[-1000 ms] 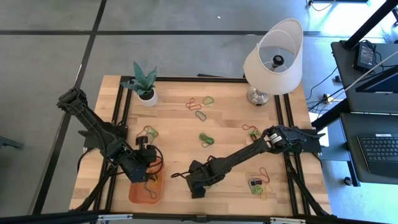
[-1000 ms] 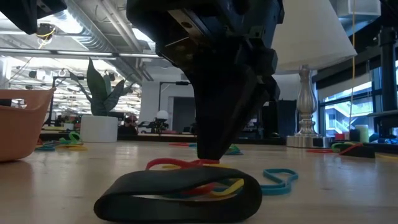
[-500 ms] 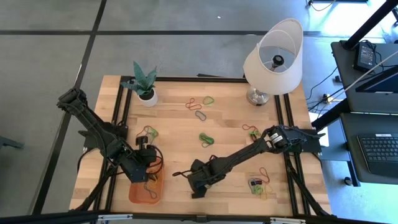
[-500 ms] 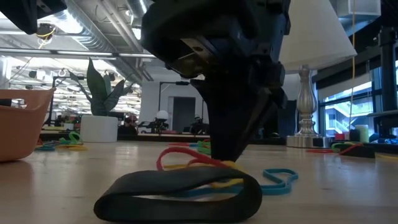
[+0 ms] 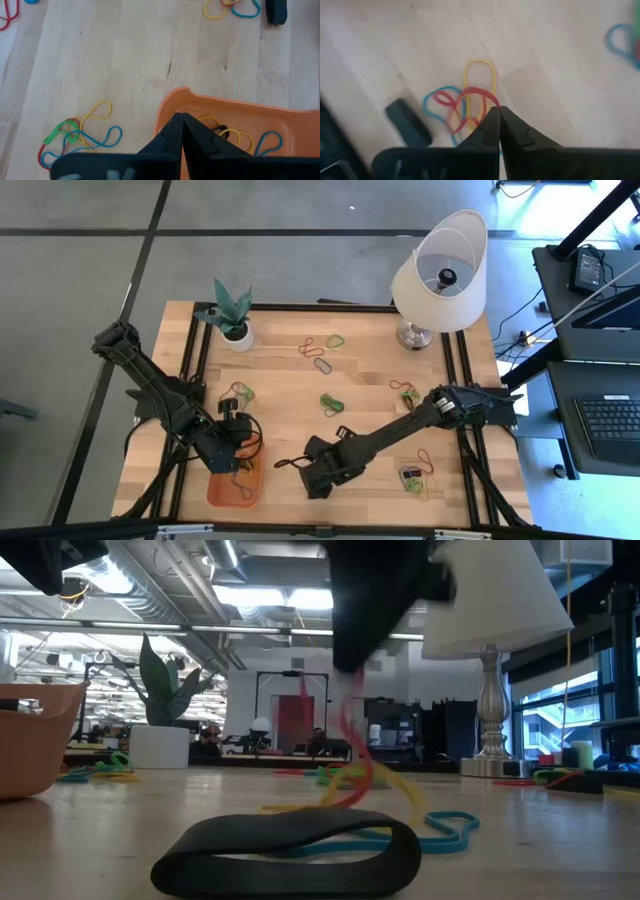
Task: Pick and place rubber bands into bin
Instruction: Put the red rubber band into the orange bin
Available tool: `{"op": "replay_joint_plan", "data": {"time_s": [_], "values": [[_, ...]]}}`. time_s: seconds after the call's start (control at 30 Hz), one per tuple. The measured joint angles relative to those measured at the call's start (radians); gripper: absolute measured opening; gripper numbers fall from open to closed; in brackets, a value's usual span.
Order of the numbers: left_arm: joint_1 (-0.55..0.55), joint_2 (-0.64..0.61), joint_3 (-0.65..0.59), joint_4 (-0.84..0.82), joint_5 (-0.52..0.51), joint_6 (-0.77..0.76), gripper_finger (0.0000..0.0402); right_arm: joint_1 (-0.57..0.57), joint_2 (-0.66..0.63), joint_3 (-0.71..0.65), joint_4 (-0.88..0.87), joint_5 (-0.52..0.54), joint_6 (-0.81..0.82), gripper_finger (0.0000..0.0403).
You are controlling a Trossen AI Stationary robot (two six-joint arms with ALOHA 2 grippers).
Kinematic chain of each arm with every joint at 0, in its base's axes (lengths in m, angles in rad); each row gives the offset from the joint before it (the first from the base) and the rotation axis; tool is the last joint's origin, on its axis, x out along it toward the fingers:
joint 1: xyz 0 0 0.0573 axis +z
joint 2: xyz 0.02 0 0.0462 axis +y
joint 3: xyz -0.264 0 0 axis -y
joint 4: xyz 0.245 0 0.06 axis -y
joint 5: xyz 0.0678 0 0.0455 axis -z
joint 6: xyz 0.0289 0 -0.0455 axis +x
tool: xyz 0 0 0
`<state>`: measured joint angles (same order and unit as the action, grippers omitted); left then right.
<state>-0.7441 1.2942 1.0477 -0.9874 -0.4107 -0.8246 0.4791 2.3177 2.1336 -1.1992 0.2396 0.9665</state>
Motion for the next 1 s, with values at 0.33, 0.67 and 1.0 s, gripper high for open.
{"op": "replay_joint_plan", "data": {"time_s": [0.33,0.67,1.0], "values": [[0.000,0.000,0.000,0.001,-0.003,0.000,0.0006,0.078,-0.037,0.201,-0.236,0.299,0.112,0.0001],[0.000,0.000,0.000,0.143,-0.158,0.025,0.0056,0.106,-0.044,0.213,-0.291,0.355,0.131,0.0002],[0.000,0.000,0.000,0.366,-0.305,0.134,0.0168,0.160,-0.116,0.162,-0.369,0.463,0.132,0.0001]]}}
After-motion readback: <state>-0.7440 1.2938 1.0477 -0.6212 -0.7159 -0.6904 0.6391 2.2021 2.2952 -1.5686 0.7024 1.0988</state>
